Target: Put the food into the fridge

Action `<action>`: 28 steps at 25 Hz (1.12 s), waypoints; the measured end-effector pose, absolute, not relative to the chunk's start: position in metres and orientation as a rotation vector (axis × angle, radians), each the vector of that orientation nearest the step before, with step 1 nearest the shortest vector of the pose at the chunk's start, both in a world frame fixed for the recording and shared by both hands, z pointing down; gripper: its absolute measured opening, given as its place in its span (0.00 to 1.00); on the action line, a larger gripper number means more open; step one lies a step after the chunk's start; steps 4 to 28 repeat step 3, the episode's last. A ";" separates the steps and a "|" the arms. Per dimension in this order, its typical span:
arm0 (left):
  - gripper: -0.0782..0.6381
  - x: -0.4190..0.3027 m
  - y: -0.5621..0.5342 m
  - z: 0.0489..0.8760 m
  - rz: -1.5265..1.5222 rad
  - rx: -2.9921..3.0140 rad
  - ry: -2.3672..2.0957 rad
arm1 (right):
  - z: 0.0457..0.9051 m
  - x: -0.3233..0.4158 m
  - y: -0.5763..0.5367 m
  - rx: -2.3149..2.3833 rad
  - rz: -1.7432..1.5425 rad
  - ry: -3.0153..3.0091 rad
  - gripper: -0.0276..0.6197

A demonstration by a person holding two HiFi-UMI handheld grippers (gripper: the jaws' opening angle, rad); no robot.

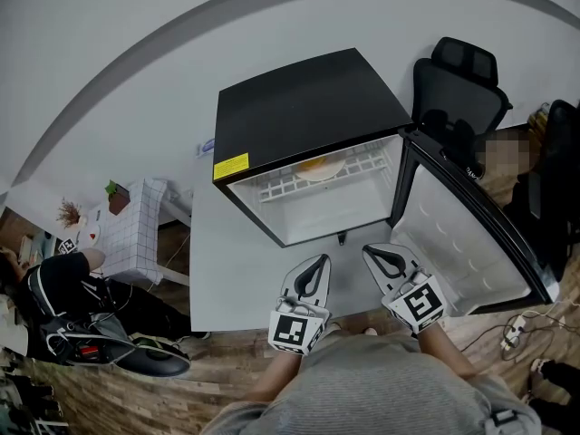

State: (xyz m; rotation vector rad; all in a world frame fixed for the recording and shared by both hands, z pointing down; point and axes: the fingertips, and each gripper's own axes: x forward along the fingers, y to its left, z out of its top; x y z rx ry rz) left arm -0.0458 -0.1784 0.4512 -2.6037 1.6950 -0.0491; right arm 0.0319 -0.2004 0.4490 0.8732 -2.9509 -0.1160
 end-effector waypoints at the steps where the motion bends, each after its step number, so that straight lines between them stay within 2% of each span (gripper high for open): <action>1: 0.12 -0.045 -0.179 0.451 -0.049 -2.604 1.693 | 0.449 0.033 -0.201 0.883 -0.114 -2.952 0.06; 28: 0.12 -0.043 -0.179 0.450 -0.050 -2.605 1.689 | 0.449 0.034 -0.202 0.893 -0.111 -2.955 0.06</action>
